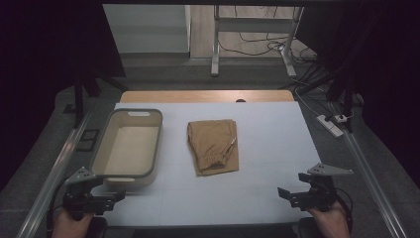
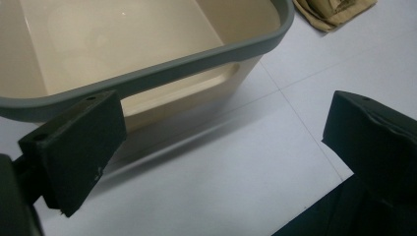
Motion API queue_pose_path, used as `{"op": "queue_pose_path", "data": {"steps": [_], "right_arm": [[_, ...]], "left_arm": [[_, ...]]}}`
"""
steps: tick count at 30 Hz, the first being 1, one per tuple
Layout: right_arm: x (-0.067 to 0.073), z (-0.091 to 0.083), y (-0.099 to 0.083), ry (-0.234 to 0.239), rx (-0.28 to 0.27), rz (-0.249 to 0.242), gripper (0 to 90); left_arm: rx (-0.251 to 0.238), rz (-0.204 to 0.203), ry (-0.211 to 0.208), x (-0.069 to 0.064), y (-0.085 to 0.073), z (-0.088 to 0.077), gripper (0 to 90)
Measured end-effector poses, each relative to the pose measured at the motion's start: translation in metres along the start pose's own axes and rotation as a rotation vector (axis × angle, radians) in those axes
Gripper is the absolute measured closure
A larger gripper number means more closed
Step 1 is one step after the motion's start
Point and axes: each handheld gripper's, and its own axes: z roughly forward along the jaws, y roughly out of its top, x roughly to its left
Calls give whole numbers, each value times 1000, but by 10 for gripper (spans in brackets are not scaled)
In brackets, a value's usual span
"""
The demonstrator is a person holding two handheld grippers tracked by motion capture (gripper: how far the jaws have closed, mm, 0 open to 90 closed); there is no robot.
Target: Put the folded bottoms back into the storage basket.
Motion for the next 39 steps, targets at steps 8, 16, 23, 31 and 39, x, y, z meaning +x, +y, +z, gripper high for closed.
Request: {"op": "queue_pose_path", "data": {"steps": [8, 16, 23, 31, 39], "right_arm": [[2, 0, 0, -15, 1, -16, 1], [3, 2, 0, -22, 24, -21, 2], [4, 2, 0, -1, 31, -52, 2], [6, 4, 1, 10, 50, -60, 2], [7, 5, 1, 10, 60, -76, 2]], "left_arm": [[5, 19, 7, -3, 0, 0, 17], [10, 34, 10, -4, 1, 1, 5], [22, 57, 32, -8, 1, 2, 0], [26, 94, 64, -13, 2, 2, 0], [-2, 108, 26, -17, 3, 2, 0]]}}
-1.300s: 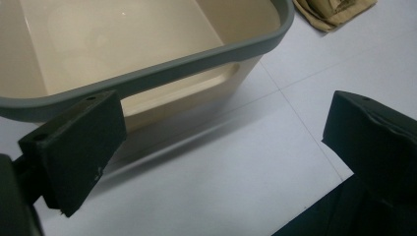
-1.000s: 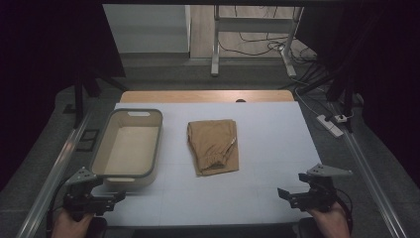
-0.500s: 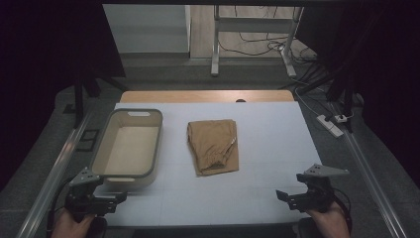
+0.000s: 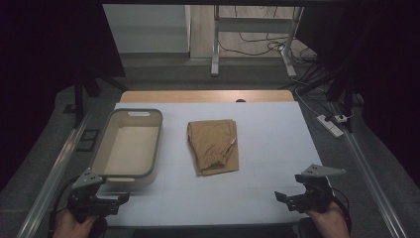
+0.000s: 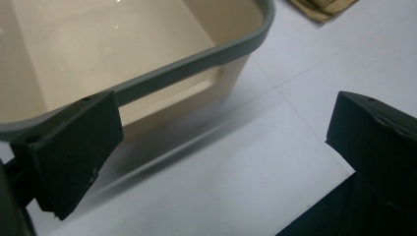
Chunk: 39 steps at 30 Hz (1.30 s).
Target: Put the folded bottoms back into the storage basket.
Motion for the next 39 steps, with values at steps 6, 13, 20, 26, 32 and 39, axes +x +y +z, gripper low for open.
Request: {"op": "queue_pose_path", "data": {"steps": [6, 13, 20, 26, 32, 39], "right_arm": [[0, 1, 0, 1, 8, -4, 2], [0, 1, 0, 2, 9, -5, 2], [1, 1, 0, 2, 13, -4, 2], [1, 2, 0, 0, 16, -12, 2], [1, 2, 1, 1, 20, -10, 2], [1, 2, 1, 1, 20, -11, 2]], "left_arm": [[-17, 29, -19, -5, 3, 0, 0], [-28, 50, -37, -6, 5, 1, 0], [-39, 63, -62, -7, 9, 3, 0], [-36, 71, -96, -9, 11, 7, 0], [-39, 75, -127, -11, 15, 10, 0], [-49, 104, -156, -14, 18, 15, 0]]}}
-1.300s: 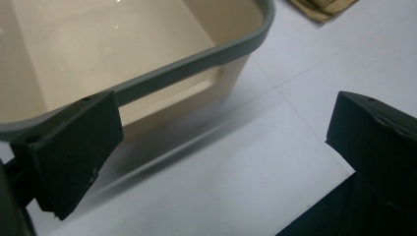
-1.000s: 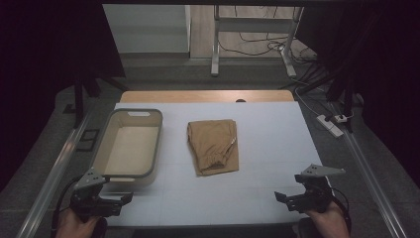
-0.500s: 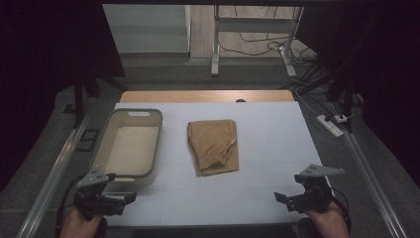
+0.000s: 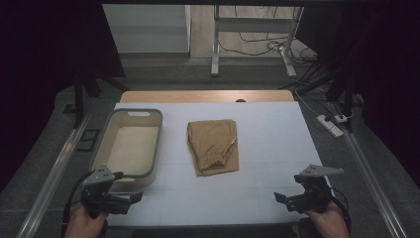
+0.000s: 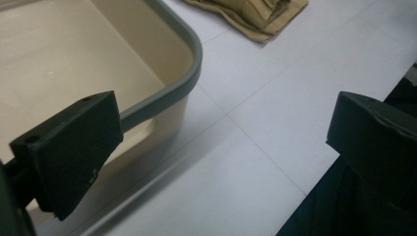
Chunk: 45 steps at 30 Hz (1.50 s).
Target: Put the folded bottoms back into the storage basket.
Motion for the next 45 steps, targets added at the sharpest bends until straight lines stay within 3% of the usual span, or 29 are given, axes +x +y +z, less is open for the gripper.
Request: {"op": "queue_pose_path", "data": {"steps": [7, 14, 17, 21, 29, 34, 38, 45], "right_arm": [[0, 0, 0, -1, 2, -1, 2], [0, 1, 0, -2, 5, -6, 2], [0, 1, 0, 1, 6, -7, 2], [1, 1, 0, 0, 10, -12, 2], [1, 1, 0, -2, 10, -13, 2], [2, 1, 0, -5, 17, -21, 2], [2, 1, 0, -7, 12, -21, 3], [2, 1, 0, -8, 11, -21, 3]], "left_arm": [[-2, 40, -12, -4, 4, 6, 0], [15, 26, -38, -5, 5, 11, 0], [30, 38, -50, -7, 6, 15, 0], [15, 38, -84, -8, 9, 18, 0], [43, 70, -94, -15, 16, 28, 0], [33, 74, -135, -16, 20, 35, 0], [32, 107, -130, -19, 23, 39, 0], [-15, 114, -147, -21, 29, 43, 0]]}}
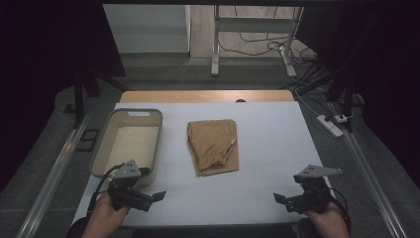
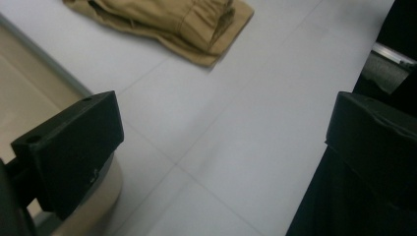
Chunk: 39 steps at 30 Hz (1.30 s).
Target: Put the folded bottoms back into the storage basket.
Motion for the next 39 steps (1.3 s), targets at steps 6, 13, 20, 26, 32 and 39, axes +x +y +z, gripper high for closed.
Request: {"op": "queue_pose_path", "data": {"steps": [6, 13, 20, 26, 32, 39], "right_arm": [[0, 0, 0, -1, 0, 0, 3], [0, 0, 0, -1, 3, -1, 3], [0, 0, 0, -1, 4, 1, 3], [0, 0, 0, -2, 5, 0, 3], [0, 0, 0, -1, 3, 1, 3], [0, 0, 0, 0, 1, -1, 3]], "left_arm": [[5, 2, -17, -2, 6, 8, 0], [23, 25, -10, -5, 16, 21, 0], [20, -4, -16, -4, 22, 33, 0], [6, -29, -28, -2, 27, 42, 0], [23, -25, -45, -3, 32, 58, 0], [53, -8, -41, -3, 40, 72, 0]]}}
